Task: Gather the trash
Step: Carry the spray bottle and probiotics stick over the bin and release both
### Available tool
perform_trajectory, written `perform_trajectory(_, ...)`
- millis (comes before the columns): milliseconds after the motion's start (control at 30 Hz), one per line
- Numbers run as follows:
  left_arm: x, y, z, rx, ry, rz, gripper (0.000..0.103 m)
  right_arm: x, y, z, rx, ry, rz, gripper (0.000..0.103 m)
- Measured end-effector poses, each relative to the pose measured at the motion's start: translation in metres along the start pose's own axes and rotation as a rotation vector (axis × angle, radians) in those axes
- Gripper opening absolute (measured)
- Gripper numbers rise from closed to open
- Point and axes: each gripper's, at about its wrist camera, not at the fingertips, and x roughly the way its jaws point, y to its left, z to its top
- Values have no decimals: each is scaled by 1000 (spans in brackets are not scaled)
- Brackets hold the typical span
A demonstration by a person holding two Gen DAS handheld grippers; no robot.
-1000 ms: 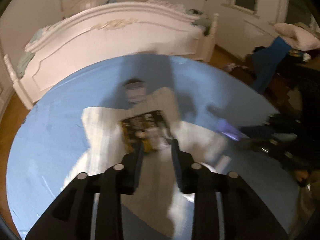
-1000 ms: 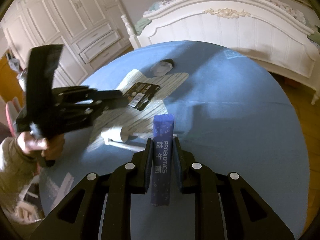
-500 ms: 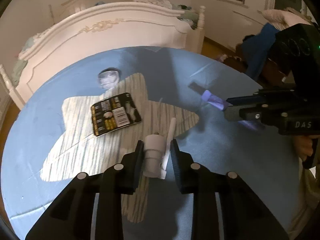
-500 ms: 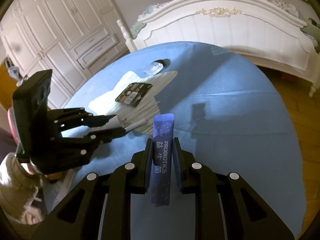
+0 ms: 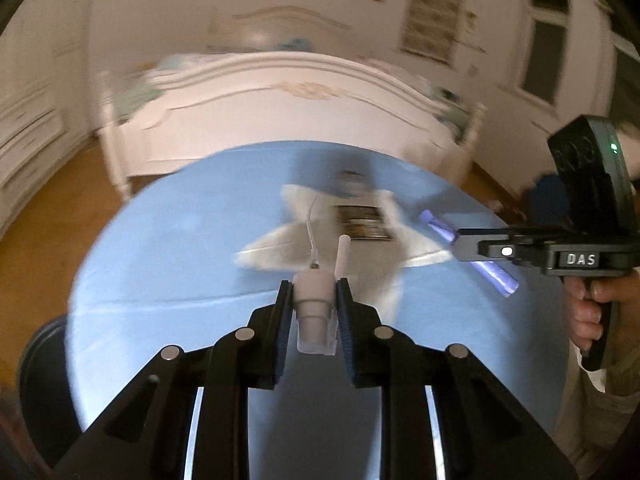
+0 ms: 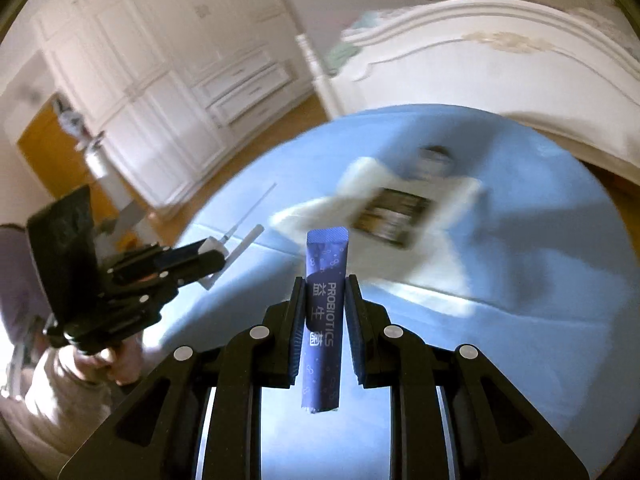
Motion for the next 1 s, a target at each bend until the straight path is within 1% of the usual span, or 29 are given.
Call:
perform_trajectory(167, -41, 61, -27, -137, -58, 88, 23, 38, 60, 19, -101, 65, 83, 21)
perform_trajectory(300, -65, 102, -53, -212, -69, 174, 23, 69, 107, 31, -172, 122, 143, 21)
perform_trajectory(400, -79, 127, -68, -255, -78, 230, 23, 97, 143, 38, -237, 164, 166, 21)
perform_trajectory(500, -89, 153, -85, -308, -76, 266, 23, 129, 175, 43, -288, 211, 180, 21)
perform_trajectory(700, -105, 181, -110, -366, -66, 299, 23, 177, 217, 48, -324, 282, 211, 21)
perform_trajectory(800, -103, 189, -114, -384, -61, 306, 23, 200, 237, 50, -345, 312, 214, 21)
perform_trajectory(1000, -101, 203, -125, -423, -49, 312, 23, 228, 255, 47, -366, 355, 211, 21)
